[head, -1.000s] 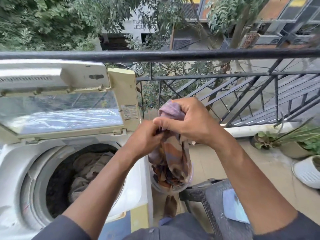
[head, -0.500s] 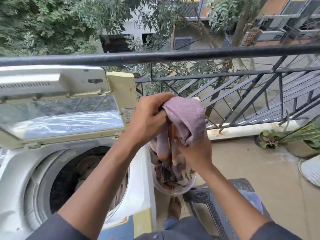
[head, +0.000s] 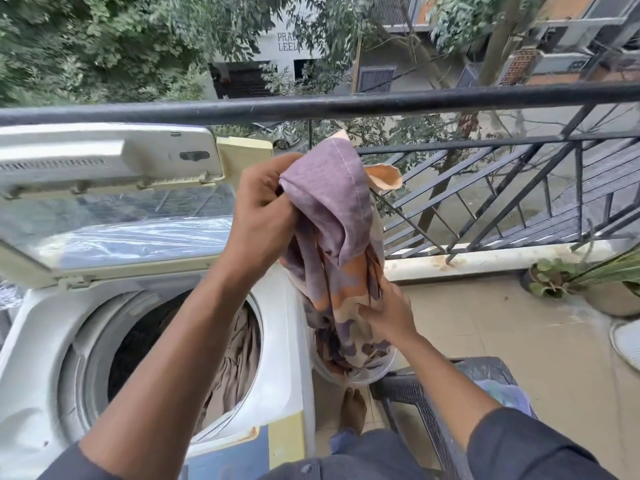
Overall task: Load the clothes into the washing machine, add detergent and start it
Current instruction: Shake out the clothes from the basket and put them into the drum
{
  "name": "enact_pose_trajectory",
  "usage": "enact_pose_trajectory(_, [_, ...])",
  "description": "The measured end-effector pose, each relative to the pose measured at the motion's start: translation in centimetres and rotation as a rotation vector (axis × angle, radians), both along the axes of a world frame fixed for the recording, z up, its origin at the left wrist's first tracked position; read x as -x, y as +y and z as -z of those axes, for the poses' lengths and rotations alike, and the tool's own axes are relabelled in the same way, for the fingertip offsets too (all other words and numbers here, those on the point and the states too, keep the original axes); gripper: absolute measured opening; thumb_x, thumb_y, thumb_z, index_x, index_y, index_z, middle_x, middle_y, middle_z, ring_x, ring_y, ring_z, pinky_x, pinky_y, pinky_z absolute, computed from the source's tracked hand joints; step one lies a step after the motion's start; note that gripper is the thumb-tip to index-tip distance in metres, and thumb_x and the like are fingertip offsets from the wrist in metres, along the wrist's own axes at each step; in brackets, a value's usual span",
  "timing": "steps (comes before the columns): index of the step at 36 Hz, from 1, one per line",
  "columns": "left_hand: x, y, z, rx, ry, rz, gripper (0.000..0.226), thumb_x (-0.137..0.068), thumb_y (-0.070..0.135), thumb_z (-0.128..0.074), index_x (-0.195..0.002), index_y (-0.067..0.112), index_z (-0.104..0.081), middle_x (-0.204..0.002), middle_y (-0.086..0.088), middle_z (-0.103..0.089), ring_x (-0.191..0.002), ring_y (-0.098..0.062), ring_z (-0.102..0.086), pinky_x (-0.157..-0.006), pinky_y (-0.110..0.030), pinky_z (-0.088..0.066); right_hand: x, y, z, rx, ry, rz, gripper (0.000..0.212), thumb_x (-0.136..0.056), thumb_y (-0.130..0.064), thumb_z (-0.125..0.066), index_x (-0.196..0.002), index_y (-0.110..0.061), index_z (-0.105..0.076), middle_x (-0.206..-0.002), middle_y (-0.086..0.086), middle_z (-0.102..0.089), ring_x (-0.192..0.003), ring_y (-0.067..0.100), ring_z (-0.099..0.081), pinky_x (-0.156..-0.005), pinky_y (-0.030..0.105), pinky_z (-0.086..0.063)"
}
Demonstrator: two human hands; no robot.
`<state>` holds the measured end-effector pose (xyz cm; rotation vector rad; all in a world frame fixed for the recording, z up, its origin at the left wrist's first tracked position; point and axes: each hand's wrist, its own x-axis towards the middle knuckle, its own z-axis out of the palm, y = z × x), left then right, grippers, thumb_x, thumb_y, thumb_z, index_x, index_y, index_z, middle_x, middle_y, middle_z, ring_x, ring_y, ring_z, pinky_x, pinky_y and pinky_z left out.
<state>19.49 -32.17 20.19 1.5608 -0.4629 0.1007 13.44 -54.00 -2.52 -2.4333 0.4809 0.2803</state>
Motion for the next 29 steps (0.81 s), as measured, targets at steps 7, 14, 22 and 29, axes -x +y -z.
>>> enact_pose_trajectory(7, [-0.5,1.1,0.3,-0.116,-0.039,-0.056,0.028,-0.096,-0.009,-0.055,-0.096,0.009,-0.076,-0.084,-0.006,-0.077,-0.076,-0.018,-0.068,-0.067,-0.035,-0.053,-0.9,-2.8,0.1,-0.032,0.121,0.016,0.021,-0.099,-0.028,-0.062,-0.109,-0.015,-0.075,-0.103,0.012,-0.073,-0.102,0.036,-0.069,-0.070,0.031,-0.040])
enact_pose_trajectory(14, [-1.1,2.3,2.7,-0.305,0.055,-0.203,0.026,-0.097,0.001,-0.056,-0.098,0.015,-0.078,-0.087,-0.006,-0.079,-0.079,-0.020,-0.070,-0.070,-0.051,-0.058,-2.6,-6.5,-5.3,0.212,0.213,-0.098,0.015,-0.092,-0.018,-0.057,-0.088,-0.007,-0.066,-0.061,0.011,-0.070,-0.050,0.026,-0.072,-0.053,0.040,-0.062])
enact_pose_trajectory(22, [-1.2,1.6,5.2,-0.398,0.202,-0.198,0.026,-0.096,0.016,-0.057,-0.107,0.027,-0.077,-0.095,0.006,-0.080,-0.093,-0.015,-0.074,-0.083,-0.047,-0.060,-4.1,-6.8,-17.6,0.095,-0.187,-0.059,0.025,-0.097,-0.025,-0.064,-0.077,-0.010,-0.067,-0.073,0.013,-0.067,-0.073,0.034,-0.069,-0.060,0.038,-0.051])
enact_pose_trajectory(29, [-0.3,-0.1,5.6,-0.110,0.689,-0.061,0.074,-0.084,0.080,-0.059,-0.086,0.006,-0.070,-0.058,-0.001,-0.073,-0.052,-0.008,-0.070,-0.056,-0.023,-0.055,-3.7,-2.8,-24.5,-0.445,-0.477,-0.174,0.035,-0.085,-0.033,-0.065,-0.094,0.000,-0.074,-0.085,0.021,-0.072,-0.075,0.015,-0.058,-0.067,0.035,-0.047])
